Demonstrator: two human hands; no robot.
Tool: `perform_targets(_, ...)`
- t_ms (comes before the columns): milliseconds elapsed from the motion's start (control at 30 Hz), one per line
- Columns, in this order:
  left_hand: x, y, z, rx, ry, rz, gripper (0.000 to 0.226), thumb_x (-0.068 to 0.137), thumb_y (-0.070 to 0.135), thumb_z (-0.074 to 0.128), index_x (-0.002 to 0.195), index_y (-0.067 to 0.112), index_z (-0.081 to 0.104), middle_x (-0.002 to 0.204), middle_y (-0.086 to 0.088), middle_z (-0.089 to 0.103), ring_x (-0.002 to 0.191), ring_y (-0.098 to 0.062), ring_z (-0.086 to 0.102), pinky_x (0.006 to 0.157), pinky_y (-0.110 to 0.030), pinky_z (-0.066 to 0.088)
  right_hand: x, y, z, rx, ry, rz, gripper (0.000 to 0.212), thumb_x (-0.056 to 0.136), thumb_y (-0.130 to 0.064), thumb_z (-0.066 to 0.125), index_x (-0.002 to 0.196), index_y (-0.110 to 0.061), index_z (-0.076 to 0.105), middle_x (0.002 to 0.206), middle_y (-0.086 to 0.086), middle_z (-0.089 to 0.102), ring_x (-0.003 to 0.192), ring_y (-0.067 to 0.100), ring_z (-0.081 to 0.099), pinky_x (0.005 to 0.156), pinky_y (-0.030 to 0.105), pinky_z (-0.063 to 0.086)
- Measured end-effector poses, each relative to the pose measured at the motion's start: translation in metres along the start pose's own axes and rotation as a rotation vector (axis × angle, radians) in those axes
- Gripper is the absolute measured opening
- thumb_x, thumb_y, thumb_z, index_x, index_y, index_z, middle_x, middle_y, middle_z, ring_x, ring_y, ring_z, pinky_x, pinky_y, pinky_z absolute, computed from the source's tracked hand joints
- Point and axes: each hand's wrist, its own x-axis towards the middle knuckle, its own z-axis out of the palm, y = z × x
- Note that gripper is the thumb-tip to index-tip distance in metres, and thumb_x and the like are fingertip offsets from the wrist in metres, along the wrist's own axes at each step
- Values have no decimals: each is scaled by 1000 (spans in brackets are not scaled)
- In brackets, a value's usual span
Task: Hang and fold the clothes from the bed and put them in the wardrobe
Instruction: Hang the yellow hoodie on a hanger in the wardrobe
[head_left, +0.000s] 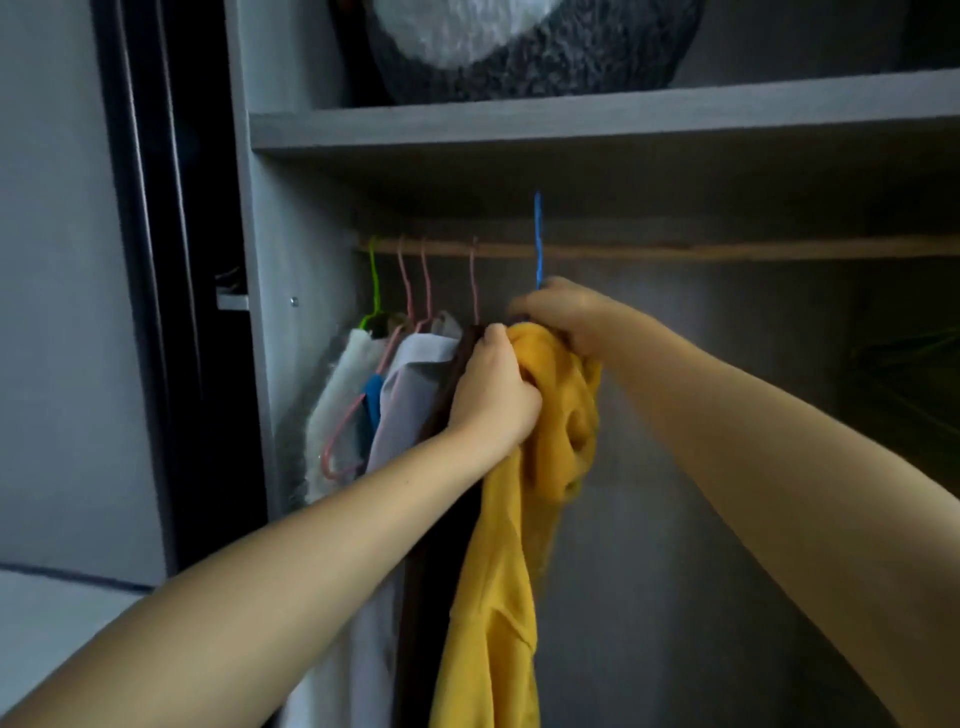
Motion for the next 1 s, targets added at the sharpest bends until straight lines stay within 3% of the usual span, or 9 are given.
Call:
perform_targets(133, 50, -17, 2, 332, 23, 65, 39, 88, 11, 52, 125, 14, 40, 120, -9, 54, 108, -31, 56, 92, -46, 48, 46, -7, 12, -213, 8, -12, 17, 92, -25, 52, 79, -17, 57, 72, 2, 63, 53, 13, 62, 40, 19, 43)
perform_targets(233, 64, -37, 14, 610, -18, 103, 49, 82, 12, 51, 131, 12, 41, 139, -8, 45, 135, -30, 28, 107, -52, 23, 72, 11, 34, -417, -64, -60, 22, 97, -21, 45, 92, -8, 62, 96, 10, 64, 73, 19, 59, 58, 27, 44)
perform_targets(333, 60, -58, 29, 646, -186, 46, 68, 83, 10, 43, 147, 13, 20, 160, -2, 12, 147, -25, -4, 110, -64, -4, 85, 32, 56, -423, -55, -9, 35, 102, -18, 35, 119, 1, 58, 124, 19, 58, 108, 29, 57, 81, 28, 42)
perform_targets(433, 57, -59, 40, 572, -230, 7, 72, 86, 16, 40, 151, 16, 9, 161, 2, -1, 147, -23, -11, 110, -66, -6, 88, 43, 54, -393, 1, -10, 41, 101, -21, 34, 135, 0, 45, 138, 21, 46, 126, 34, 46, 99, 34, 39)
perform_targets(500, 52, -51, 44, 542, -254, 4, 72, 88, 21, 39, 151, 15, 6, 161, 0, -2, 147, -23, -10, 112, -64, -4, 78, 48, 46, -472, 24, -3, 49, 101, -32, 31, 145, -9, 32, 149, 17, 35, 139, 35, 29, 113, 53, 23)
perform_targets(567, 48, -46, 45, 545, -245, 4, 72, 90, 25, 41, 151, 13, 6, 161, -2, -2, 147, -22, -9, 113, -63, -3, 61, 58, 39, -538, 114, -25, 55, 101, -43, 26, 150, -18, 24, 155, 11, 28, 145, 30, 15, 110, 65, 6)
perform_targets(700, 36, -33, 42, 800, -176, 150, 67, 95, 32, 39, 152, 12, 9, 160, -11, -6, 146, -29, -13, 111, -66, -3, 3, 100, 17, -651, 294, -172, 54, 102, -40, 29, 151, -20, 20, 158, 5, 19, 148, 22, 6, 111, 66, -3)
perform_targets(833, 1, 4, 58, 824, -153, 399, 47, 95, 31, 42, 140, 18, 39, 157, -12, 15, 146, -31, 2, 109, -66, -4, -69, 146, -24, -683, 342, -133, 51, 101, -34, 33, 149, -21, 24, 156, 4, 25, 147, 21, 13, 114, 59, -1)
perform_targets(1000, -81, 64, 109, 545, -308, 545, 32, 96, 28, 40, 122, 18, 56, 123, -5, 58, 119, -26, 48, 108, -47, 26, -198, 204, -82, -577, 261, 41, 45, 95, -15, 43, 140, -12, 41, 136, 14, 50, 125, 30, 47, 104, 39, 38)
